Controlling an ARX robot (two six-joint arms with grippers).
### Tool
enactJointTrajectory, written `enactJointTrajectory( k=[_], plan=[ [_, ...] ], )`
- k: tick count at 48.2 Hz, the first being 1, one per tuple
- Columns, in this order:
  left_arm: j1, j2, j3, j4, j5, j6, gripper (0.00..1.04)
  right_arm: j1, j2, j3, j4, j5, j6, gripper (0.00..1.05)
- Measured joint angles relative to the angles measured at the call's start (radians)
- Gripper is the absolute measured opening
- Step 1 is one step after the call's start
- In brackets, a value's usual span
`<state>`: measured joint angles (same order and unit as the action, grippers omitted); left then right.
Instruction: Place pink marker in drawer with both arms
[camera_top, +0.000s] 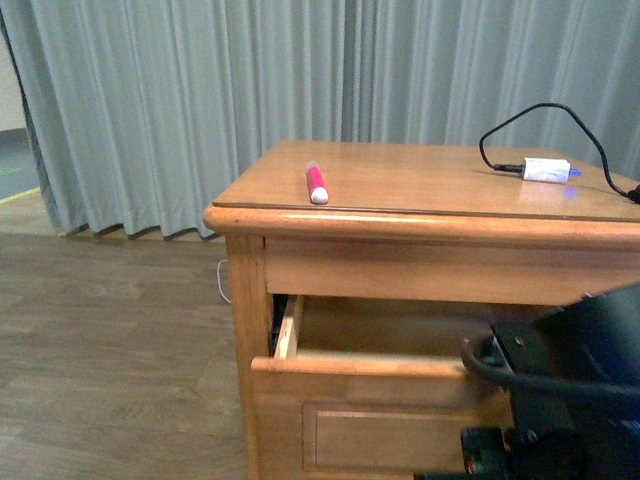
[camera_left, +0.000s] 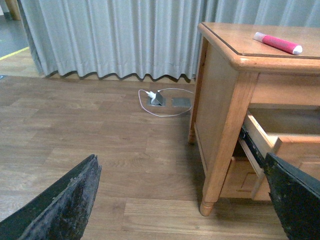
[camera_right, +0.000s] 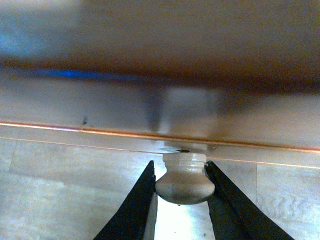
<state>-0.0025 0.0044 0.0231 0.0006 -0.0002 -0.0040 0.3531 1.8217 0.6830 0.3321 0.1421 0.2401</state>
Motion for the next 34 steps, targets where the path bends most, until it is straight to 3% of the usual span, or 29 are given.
enactJointTrajectory(
  k=[5, 9, 13, 24, 26, 34],
  plan=[
    [0.0, 0.0, 0.0, 0.0, 0.0, 0.0, 0.99, 0.01, -0.097, -0.113, -0.005, -0.032, 0.0, 0.24],
    [0.0, 0.0, 0.0, 0.0, 0.0, 0.0, 0.99, 0.015, -0.184, -0.193, -0.001, -0.035, -0.003, 0.43],
    [0.0, 0.0, 0.0, 0.0, 0.0, 0.0, 0.99, 0.013, -0.245, -0.23, -0.014, -0.017, 0.001, 0.56],
    [0.0, 0.0, 0.0, 0.0, 0.0, 0.0, 0.99, -0.011, -0.562, -0.296, -0.19, -0.063, 0.015, 0.94],
    [0.0, 0.0, 0.0, 0.0, 0.0, 0.0, 0.99, -0.021, -0.617, -0.296, -0.224, -0.077, 0.014, 0.98],
    [0.0, 0.0, 0.0, 0.0, 0.0, 0.0, 0.99, -0.121, -0.915, -0.294, -0.412, -0.164, -0.001, 0.96]
  ],
)
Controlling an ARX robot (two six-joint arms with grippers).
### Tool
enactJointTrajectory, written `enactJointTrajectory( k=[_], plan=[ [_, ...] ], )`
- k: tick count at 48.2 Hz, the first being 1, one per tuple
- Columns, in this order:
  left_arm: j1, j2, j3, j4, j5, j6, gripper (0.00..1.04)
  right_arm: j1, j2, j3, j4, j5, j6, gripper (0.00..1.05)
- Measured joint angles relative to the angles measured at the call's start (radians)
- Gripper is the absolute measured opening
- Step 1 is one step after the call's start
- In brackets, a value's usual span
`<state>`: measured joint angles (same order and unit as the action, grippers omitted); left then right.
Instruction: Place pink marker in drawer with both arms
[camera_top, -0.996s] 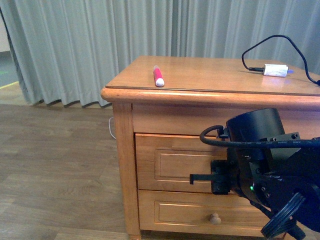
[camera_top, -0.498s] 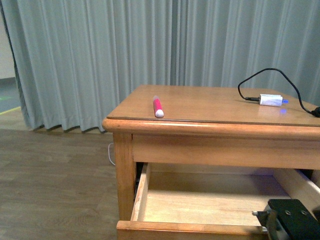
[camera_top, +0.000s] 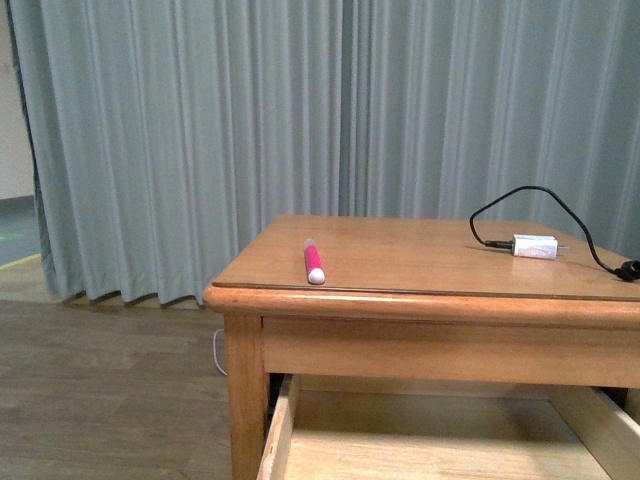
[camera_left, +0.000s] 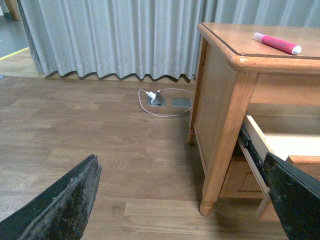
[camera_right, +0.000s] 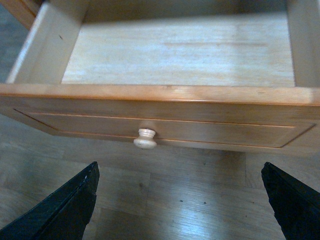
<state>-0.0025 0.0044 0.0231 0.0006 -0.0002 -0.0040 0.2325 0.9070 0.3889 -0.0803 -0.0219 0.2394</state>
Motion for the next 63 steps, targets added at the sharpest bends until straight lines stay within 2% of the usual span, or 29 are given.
enactJointTrajectory(
  k=[10, 16, 19, 25, 61, 63],
  plan=[
    [0.0, 0.0, 0.0, 0.0, 0.0, 0.0, 0.99, -0.158, -0.277, 0.046, -0.207, -0.148, -0.042, 0.96],
    [0.0, 0.0, 0.0, 0.0, 0.0, 0.0, 0.99, -0.254, -0.401, 0.07, -0.285, -0.227, -0.074, 0.96],
    [0.0, 0.0, 0.0, 0.0, 0.0, 0.0, 0.99, -0.283, -0.454, 0.068, -0.296, -0.235, -0.087, 0.96],
    [0.0, 0.0, 0.0, 0.0, 0.0, 0.0, 0.99, -0.286, -0.508, 0.034, -0.281, -0.269, -0.085, 0.96],
    [0.0, 0.0, 0.0, 0.0, 0.0, 0.0, 0.99, -0.287, -0.512, 0.023, -0.279, -0.269, -0.082, 0.96],
    [-0.014, 0.008, 0.003, -0.017, -0.04, -0.017, 0.99, -0.287, -0.513, 0.023, -0.279, -0.269, -0.082, 0.96]
  ],
)
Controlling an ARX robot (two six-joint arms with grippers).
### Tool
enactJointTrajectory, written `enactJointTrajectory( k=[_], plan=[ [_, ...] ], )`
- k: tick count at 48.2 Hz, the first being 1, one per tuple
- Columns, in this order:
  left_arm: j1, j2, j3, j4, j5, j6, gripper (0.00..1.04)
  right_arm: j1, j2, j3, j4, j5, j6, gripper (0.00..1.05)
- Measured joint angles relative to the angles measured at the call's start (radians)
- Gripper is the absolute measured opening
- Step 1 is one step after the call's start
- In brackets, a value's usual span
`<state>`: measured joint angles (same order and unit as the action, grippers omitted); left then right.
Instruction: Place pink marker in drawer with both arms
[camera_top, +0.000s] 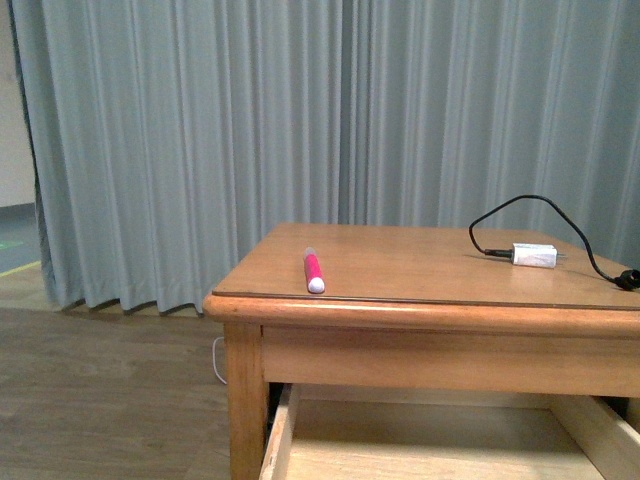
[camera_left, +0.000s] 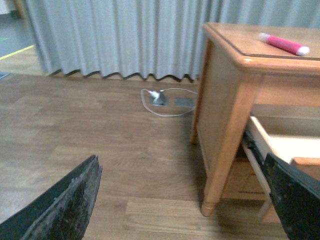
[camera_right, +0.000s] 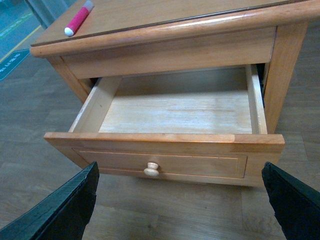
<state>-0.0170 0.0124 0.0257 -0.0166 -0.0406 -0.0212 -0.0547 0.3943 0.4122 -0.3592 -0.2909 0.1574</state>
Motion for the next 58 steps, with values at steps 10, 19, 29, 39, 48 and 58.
enactJointTrajectory(
  k=[10, 19, 29, 39, 48, 58],
  plan=[
    [-0.278, 0.368, 0.178, 0.146, -0.281, -0.057, 0.99, 0.0, 0.0, 0.0, 0.0, 0.0, 0.0, 0.96],
    [-0.267, 0.817, 0.482, 0.255, -0.177, -0.028, 0.99, 0.0, 0.0, 0.0, 0.0, 0.0, 0.0, 0.96],
    [-0.286, 1.238, 0.834, 0.227, -0.116, -0.032, 0.99, 0.0, 0.0, 0.0, 0.0, 0.0, 0.0, 0.96],
    [-0.34, 1.533, 1.148, 0.12, -0.072, -0.025, 0.99, 0.0, 0.0, 0.0, 0.0, 0.0, 0.0, 0.96],
    [-0.363, 1.708, 1.352, 0.025, -0.063, -0.047, 0.99, 0.0, 0.0, 0.0, 0.0, 0.0, 0.0, 0.96],
    [-0.381, 1.817, 1.508, -0.069, -0.107, -0.072, 0.99, 0.0, 0.0, 0.0, 0.0, 0.0, 0.0, 0.96]
  ],
)
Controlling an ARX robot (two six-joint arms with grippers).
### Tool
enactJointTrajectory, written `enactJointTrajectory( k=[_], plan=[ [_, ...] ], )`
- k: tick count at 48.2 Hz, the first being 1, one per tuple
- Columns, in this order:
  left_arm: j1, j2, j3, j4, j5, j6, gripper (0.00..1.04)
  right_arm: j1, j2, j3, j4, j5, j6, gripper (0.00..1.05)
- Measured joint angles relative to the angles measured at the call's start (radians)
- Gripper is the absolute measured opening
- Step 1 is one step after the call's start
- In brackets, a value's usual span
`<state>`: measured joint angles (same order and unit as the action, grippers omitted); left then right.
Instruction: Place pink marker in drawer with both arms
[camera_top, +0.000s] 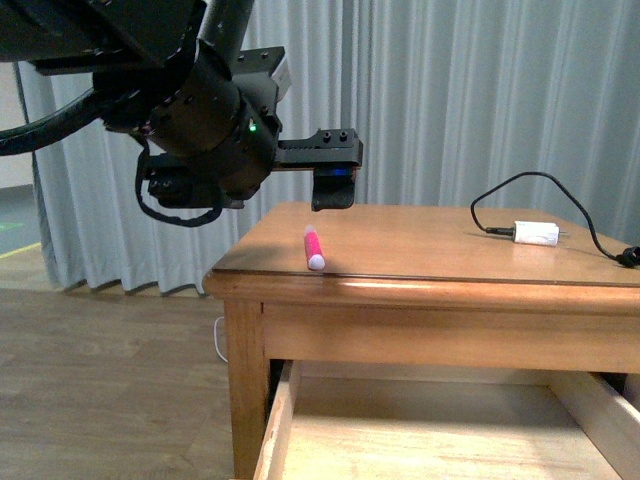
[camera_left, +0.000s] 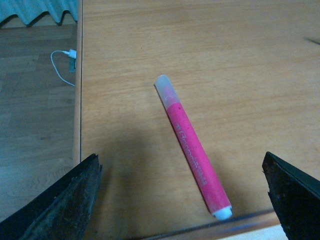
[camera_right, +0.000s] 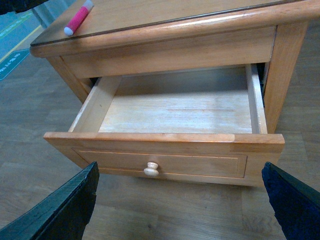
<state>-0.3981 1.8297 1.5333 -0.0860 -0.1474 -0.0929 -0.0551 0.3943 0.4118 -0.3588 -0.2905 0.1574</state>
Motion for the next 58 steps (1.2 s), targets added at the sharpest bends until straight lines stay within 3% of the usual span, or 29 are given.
enactJointTrajectory(
  k=[21, 46, 58],
  plan=[
    [-0.016, 0.191, 0.216, -0.145, -0.037, -0.004, 0.99, 0.0, 0.0, 0.0, 0.0, 0.0, 0.0, 0.96],
    [-0.039, 0.227, 0.253, -0.195, -0.036, 0.049, 0.98, 0.0, 0.0, 0.0, 0.0, 0.0, 0.0, 0.96],
    [-0.039, 0.227, 0.25, -0.194, -0.038, 0.074, 0.64, 0.0, 0.0, 0.0, 0.0, 0.0, 0.0, 0.96]
  ],
)
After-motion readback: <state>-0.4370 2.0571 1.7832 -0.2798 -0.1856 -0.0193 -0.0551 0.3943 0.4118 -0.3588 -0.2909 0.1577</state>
